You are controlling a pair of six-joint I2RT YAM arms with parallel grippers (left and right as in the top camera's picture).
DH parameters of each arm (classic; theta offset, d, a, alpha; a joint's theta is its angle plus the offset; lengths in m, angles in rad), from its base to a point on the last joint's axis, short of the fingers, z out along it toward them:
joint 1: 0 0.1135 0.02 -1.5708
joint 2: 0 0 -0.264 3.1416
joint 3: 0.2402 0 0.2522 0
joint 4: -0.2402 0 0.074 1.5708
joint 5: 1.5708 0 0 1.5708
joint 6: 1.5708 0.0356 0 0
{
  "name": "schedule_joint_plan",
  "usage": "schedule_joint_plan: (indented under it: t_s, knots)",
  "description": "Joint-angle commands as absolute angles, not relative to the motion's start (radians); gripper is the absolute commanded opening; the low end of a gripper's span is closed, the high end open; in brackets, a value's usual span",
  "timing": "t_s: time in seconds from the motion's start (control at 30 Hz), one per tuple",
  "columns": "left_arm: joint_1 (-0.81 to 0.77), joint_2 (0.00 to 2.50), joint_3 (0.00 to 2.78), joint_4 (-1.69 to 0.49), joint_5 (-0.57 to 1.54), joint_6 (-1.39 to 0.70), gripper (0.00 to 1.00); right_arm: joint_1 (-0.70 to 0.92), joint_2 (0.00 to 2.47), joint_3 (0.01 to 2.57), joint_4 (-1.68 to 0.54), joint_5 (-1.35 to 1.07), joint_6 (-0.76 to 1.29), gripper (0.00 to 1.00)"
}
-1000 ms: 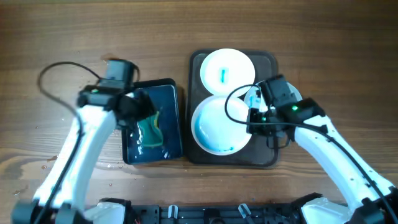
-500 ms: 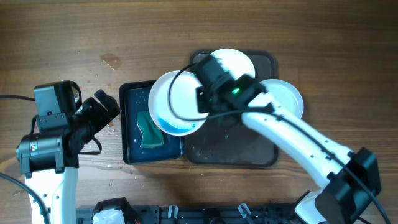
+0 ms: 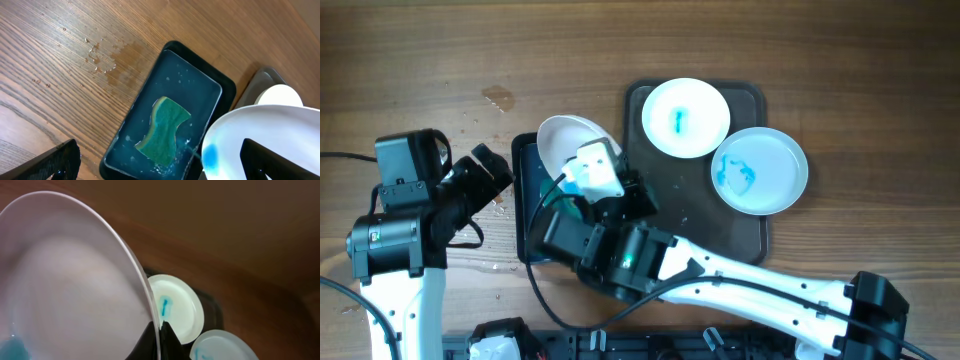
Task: Clean dirty plates on tray and stack at the side
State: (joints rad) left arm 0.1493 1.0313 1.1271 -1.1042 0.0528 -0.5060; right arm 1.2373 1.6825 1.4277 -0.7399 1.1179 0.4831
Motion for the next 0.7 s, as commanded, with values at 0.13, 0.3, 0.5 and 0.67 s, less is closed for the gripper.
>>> schedule_joint_plan:
  t_s: [0.13,0.3,0.5,0.67]
  knots:
    - [0.155,1.036,1.139,-1.105,0.055,-0.501,1.00,1.283,1.670,1.451,-0.666,1.238,0.365,0.04]
    - [0.155,1.036,1.139,-1.105,0.055,-0.501,1.00,1.283,1.670,1.451,-0.641,1.238,0.310,0.04]
    - [0.155,1.036,1.139,-1.105,0.055,-0.501,1.00,1.283,1.670,1.451,-0.591,1.238,0.210,0.04]
    - [0.155,1.036,1.139,-1.105,0.055,-0.501,1.00,1.266,1.670,1.451,-0.603,1.197,0.262,0.04]
